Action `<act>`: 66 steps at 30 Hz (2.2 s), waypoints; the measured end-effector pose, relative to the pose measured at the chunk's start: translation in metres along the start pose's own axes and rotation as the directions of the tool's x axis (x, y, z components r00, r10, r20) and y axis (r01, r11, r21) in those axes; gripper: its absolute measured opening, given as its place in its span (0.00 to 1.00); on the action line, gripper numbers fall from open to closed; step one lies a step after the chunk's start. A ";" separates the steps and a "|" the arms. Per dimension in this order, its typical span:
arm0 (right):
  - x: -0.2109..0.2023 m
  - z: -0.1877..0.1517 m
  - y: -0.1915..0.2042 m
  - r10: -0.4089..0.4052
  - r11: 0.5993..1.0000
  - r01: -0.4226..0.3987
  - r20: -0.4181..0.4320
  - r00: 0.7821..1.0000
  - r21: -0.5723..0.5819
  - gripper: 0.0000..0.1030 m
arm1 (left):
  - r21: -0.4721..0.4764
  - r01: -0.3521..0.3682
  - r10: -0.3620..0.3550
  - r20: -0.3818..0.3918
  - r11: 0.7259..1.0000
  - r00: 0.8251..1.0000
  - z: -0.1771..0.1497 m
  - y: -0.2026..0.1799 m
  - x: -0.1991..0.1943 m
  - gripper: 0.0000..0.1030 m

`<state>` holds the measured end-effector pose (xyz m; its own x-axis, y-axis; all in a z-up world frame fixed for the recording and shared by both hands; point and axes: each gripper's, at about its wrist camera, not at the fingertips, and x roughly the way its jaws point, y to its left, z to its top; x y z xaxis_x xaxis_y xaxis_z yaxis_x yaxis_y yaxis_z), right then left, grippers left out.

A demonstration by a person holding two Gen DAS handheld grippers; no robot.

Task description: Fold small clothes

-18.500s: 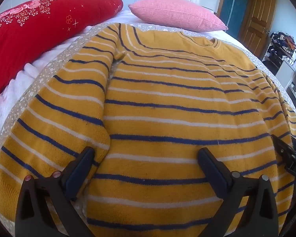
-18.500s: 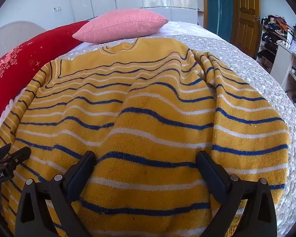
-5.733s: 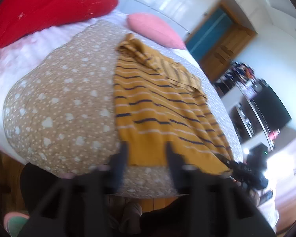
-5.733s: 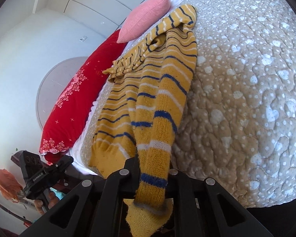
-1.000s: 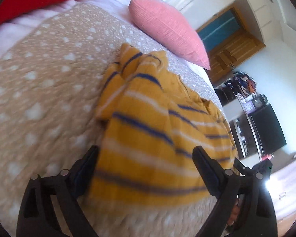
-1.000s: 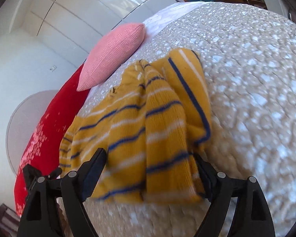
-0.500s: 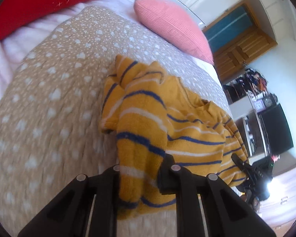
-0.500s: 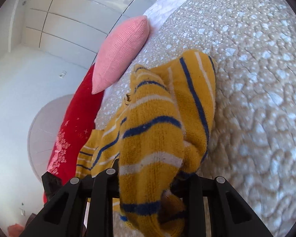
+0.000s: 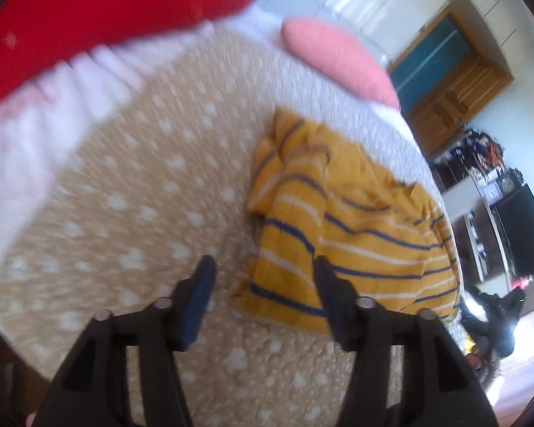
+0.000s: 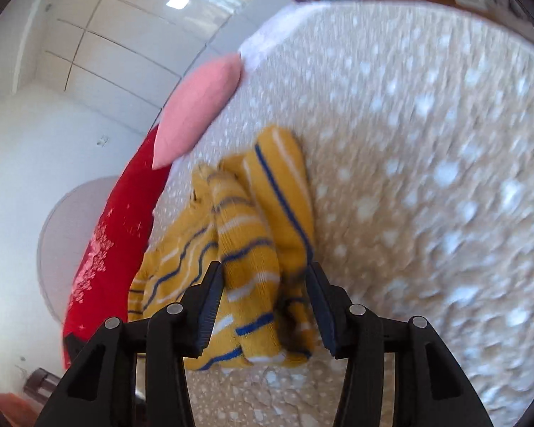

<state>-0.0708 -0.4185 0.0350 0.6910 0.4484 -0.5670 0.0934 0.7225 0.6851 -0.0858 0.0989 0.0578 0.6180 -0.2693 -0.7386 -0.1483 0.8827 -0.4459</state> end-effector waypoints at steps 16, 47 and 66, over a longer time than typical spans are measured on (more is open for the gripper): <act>0.121 0.074 0.074 -0.123 0.964 0.098 -0.089 0.988 -0.248 0.06 | 0.111 -0.122 0.109 0.109 0.986 0.988 -0.037 -0.036 -0.027 0.64; 0.159 0.096 0.072 -0.109 0.994 0.107 -0.080 0.991 -0.031 0.33 | 0.050 -0.095 0.099 -0.078 0.994 0.992 0.057 -0.013 0.101 0.80; 0.036 -0.020 0.106 -0.059 0.929 0.051 -0.011 0.998 -0.367 0.51 | 0.179 -0.153 0.126 0.154 0.972 0.980 -0.008 -0.059 0.000 0.80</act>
<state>-0.0501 -0.3155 0.0779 0.6764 0.4103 -0.6117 -0.1413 0.8873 0.4390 -0.0826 0.0438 0.0799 0.7059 -0.0938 -0.7020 -0.1001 0.9681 -0.2299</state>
